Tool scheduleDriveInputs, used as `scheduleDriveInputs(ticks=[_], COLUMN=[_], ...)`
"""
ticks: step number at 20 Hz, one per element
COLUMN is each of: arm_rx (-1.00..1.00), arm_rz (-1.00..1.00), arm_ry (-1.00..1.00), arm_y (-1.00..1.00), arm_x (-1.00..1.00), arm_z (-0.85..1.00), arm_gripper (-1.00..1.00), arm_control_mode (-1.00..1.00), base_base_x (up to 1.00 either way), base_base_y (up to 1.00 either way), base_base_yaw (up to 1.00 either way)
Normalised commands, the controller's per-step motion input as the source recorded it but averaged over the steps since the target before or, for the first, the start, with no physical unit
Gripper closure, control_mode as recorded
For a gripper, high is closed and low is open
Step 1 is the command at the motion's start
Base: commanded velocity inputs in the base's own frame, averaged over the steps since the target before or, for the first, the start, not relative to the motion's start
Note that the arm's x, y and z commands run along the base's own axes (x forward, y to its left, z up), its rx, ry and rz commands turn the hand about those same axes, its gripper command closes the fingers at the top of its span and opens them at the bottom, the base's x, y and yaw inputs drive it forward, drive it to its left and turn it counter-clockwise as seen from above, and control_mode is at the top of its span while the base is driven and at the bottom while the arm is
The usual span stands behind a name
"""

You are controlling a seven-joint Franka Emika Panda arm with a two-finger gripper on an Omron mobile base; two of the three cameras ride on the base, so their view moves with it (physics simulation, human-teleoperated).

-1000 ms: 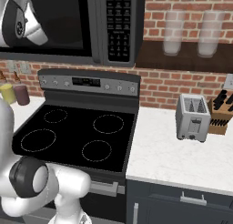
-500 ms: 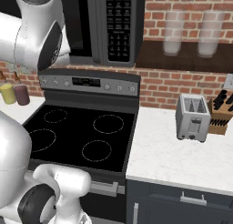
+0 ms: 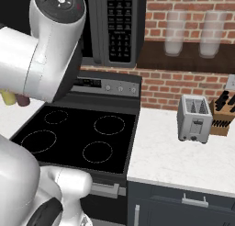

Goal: Open the microwave, place the bowl with waffle inside the microwave, then close the microwave door and turn it on.

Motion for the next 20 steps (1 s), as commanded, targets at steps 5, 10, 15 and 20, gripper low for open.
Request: scheduleDriveInputs(ticks=[5,10,15,20], arm_rx=[0.04,0.00,0.03,0.08], arm_rz=[0.00,0.00,-0.01,-0.02], arm_ry=[0.00,0.00,-0.02,-0.08], arm_y=[-0.13,-0.01,-0.06,-0.22], arm_x=[-0.44,0.15,0.47,0.32], arm_z=[-0.42,-0.38,-0.05,0.00], arm_gripper=[1.00,1.00,1.00,1.00], arm_control_mode=[-1.00,-1.00,-1.00,-1.00], base_base_x=[0.00,0.00,0.00,0.00], base_base_y=[0.00,0.00,0.00,0.00], base_base_yaw=[0.00,0.00,0.00,0.00])
